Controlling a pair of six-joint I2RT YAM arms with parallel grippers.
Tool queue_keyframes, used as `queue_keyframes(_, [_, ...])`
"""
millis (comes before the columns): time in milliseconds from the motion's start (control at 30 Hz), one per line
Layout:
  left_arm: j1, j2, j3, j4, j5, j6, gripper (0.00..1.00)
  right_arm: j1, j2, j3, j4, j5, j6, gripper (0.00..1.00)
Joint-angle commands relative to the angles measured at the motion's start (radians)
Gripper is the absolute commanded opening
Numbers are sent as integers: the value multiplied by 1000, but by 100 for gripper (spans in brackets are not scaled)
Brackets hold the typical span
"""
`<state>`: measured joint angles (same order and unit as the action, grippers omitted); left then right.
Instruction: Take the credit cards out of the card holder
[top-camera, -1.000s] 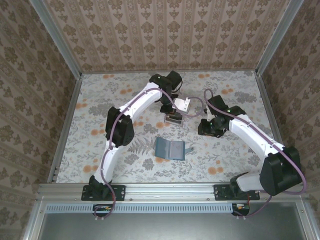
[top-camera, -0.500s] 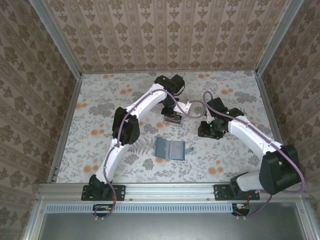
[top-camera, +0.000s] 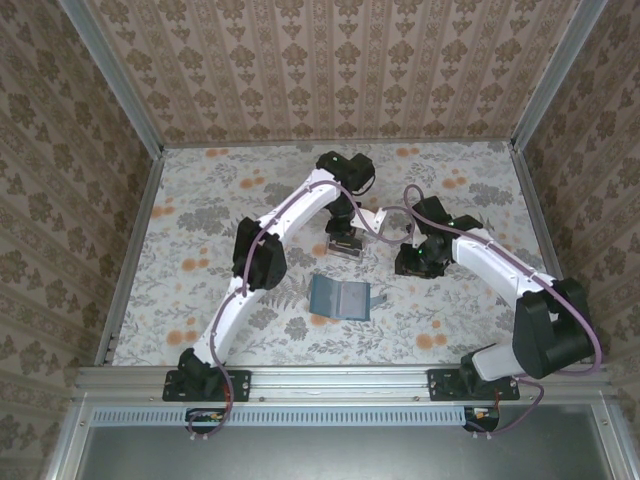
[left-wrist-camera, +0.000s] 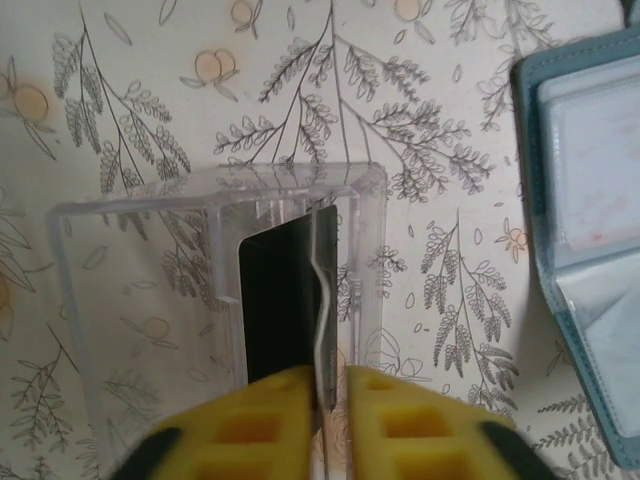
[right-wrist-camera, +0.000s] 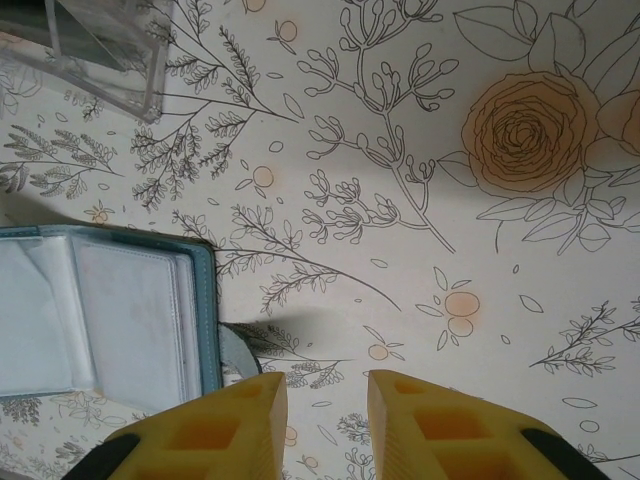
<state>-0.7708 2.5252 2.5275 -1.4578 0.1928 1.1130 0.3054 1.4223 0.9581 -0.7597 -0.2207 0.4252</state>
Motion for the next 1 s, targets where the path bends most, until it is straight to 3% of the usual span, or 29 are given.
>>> queue_keyframes(0, [6,6,40,1,-50,-38,32,-2,6,9,-4,-28,2,28])
queue_keyframes(233, [9,-73,24,165,-163,-86,38,-2,-1,11,-4,-36,18,29])
queue_keyframes(433, [10,-143,-3,256,-196,-269,37,-3,-11,11,11,-71,35,29])
queue_keyframes(600, [24,-249,-91,325,-126,-525,37,-3,-11,2,52,-146,59,29])
queue_keyframes(800, [55,-451,-434,522,-97,-949,35,2,4,-34,127,-252,104,29])
queue_keyframes(967, [139,-645,-793,770,87,-1342,34,20,37,-72,184,-318,137,29])
